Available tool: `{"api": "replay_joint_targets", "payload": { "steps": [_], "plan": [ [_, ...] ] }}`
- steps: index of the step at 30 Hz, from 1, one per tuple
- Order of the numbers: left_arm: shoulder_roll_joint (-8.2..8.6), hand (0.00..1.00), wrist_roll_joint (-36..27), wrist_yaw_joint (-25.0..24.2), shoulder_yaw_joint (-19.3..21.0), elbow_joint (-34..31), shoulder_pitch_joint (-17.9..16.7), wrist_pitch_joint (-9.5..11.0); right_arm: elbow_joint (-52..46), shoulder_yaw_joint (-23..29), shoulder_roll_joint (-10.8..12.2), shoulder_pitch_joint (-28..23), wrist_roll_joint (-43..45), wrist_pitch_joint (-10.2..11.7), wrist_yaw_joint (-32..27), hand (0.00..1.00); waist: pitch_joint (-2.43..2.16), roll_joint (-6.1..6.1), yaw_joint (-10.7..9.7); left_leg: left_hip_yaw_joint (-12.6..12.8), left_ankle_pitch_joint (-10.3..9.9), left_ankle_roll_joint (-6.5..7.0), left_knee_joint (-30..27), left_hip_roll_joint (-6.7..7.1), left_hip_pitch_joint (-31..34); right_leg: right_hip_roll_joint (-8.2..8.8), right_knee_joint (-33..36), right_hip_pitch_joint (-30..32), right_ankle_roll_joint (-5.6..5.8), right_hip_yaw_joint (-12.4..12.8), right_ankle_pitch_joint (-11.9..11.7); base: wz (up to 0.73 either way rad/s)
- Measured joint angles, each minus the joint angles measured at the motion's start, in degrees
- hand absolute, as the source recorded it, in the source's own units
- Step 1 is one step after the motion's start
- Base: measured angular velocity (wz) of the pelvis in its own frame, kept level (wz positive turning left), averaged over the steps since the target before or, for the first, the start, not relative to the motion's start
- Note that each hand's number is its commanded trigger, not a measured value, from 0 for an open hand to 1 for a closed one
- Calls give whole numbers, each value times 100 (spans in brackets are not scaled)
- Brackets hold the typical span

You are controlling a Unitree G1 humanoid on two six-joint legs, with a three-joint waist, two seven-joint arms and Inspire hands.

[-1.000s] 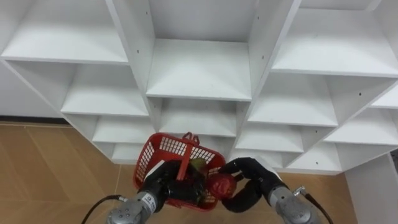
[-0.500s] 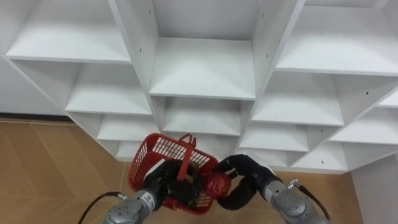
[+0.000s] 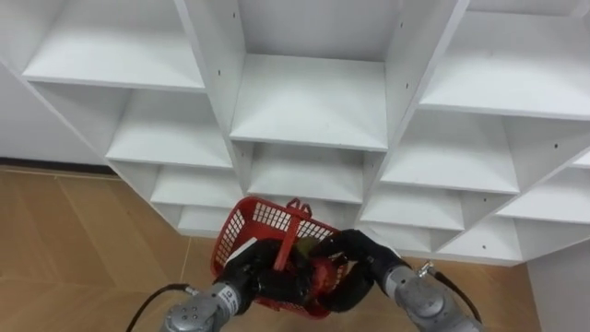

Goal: Collect fruits from the closet

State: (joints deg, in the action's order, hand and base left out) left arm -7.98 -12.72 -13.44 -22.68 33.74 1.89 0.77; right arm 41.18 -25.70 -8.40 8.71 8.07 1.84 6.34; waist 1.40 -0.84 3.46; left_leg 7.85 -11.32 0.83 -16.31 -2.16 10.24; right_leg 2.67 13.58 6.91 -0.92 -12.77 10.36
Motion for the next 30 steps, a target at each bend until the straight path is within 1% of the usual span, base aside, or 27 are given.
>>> {"api": "replay_joint_targets", "payload": {
  "steps": [3,4,6,8,11,13,16,19,20,21,22,24,25,30],
  "plan": [
    [2,100,1,-84,-37,1,86,0,100,-16,50,87,32,-1,18,100,17,-19,1,-8,2,-1,0,1,6,-1,0,2,0,3,0,0],
    [4,100,4,-97,-63,6,143,2,127,-16,110,145,90,-1,20,100,29,-27,1,-8,5,-1,0,1,8,-1,0,4,0,3,0,0],
    [29,100,4,-134,-60,145,239,47,266,-3,142,272,141,0,22,100,38,-20,3,-7,6,0,0,4,8,0,0,2,0,5,0,0],
    [81,100,7,-141,-58,318,342,53,443,-3,146,435,152,-1,77,100,64,-2,6,-7,7,1,0,7,12,2,0,4,0,5,0,0],
    [84,100,3,-142,-103,342,347,53,605,-3,184,528,154,-1,91,100,80,22,-4,-18,7,1,1,4,28,1,-5,9,0,-38,0,3],
    [85,100,3,-142,-140,341,348,53,765,-3,190,621,153,-1,101,100,83,30,5,-25,7,1,2,4,41,-1,-13,21,0,-25,0,0],
    [86,100,-1,-158,-224,339,360,53,880,-5,191,705,152,-1,139,100,75,45,7,-47,7,1,-1,11,92,-2,-55,35,0,-44,0,3],
    [104,100,-1,-242,-259,339,362,53,957,-5,203,735,150,-1,154,100,76,89,9,-86,7,0,-1,23,124,2,-86,38,2,-81,-2,6],
    [111,100,-1,-248,-281,338,364,53,968,-5,203,742,149,0,181,86,74,117,10,-100,7,0,-1,26,129,5,-89,38,2,-89,-2,6],
    [118,100,-1,-250,-286,338,366,53,971,-5,203,749,148,-1,197,67,73,130,10,-107,7,0,-1,27,132,6,-89,39,2,-95,-2,5],
    [140,100,-1,-250,-292,339,379,53,971,-6,215,760,145,-1,203,35,72,155,5,-124,7,0,0,32,141,8,-89,42,2,-118,-2,8],
    [164,100,-1,-251,-337,339,422,53,974,-4,211,768,144,-1,193,6,66,178,6,-178,12,-3,2,74,155,11,-89,42,2,-148,-2,9],
    [172,100,-2,-255,-353,338,443,53,975,-6,202,798,146,-1,192,0,65,180,15,-182,13,-4,3,73,160,9,-89,46,2,-148,-2,0],
    [171,100,-6,-244,-396,338,520,54,991,-52,194,870,132,-1,197,0,61,181,30,-192,19,-4,1,77,208,11,-89,97,2,-144,-2,0]
  ]
}}
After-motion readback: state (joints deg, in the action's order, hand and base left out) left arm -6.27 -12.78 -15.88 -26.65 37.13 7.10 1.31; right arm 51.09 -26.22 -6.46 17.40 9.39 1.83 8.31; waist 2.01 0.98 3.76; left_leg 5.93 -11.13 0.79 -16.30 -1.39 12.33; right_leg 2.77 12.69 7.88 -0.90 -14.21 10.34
